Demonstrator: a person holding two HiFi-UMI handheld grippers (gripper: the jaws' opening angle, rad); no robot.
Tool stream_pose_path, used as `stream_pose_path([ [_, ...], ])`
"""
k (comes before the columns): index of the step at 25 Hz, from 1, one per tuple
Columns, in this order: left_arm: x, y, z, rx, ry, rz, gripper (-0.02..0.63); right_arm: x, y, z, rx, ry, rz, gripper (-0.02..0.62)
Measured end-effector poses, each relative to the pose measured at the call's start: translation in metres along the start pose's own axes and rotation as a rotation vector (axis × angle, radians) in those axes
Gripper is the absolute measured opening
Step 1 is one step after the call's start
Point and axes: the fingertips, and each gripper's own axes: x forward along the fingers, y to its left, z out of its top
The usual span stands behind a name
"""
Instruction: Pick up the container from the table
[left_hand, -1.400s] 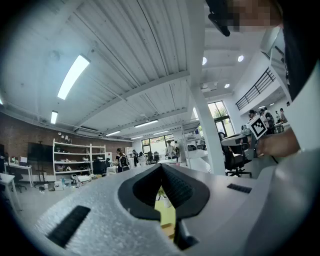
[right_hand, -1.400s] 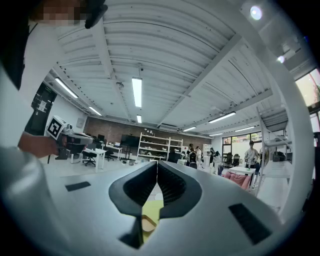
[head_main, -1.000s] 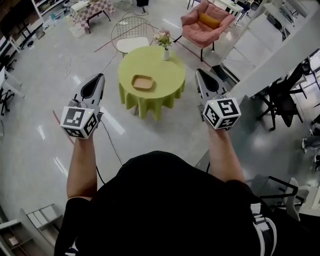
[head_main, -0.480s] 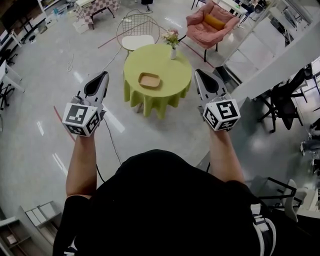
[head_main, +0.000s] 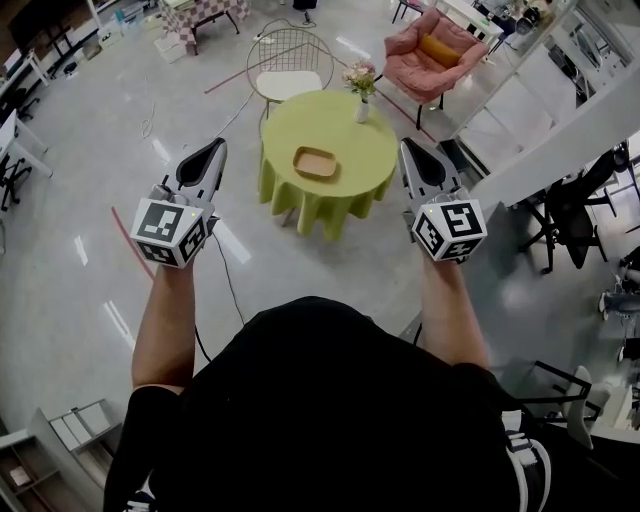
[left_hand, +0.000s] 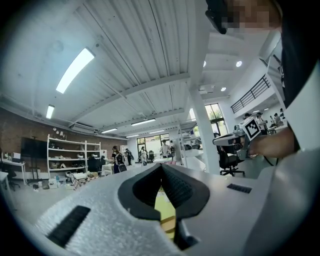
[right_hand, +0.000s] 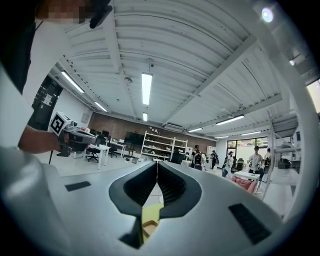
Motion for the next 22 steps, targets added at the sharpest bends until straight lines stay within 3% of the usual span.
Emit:
stream_pose_path([
  [9,0.023,0.021,-0.012,0.001,0.022,0.01,0.015,0.038,-0.013,-0.013,0.028,0.003,0.015,0.012],
  [22,0.115,0.044,-0.023,0.004,0.041,0.038,0.015,0.115,-0.078,-0.029,0.039,-0.008,0.069,0.012],
])
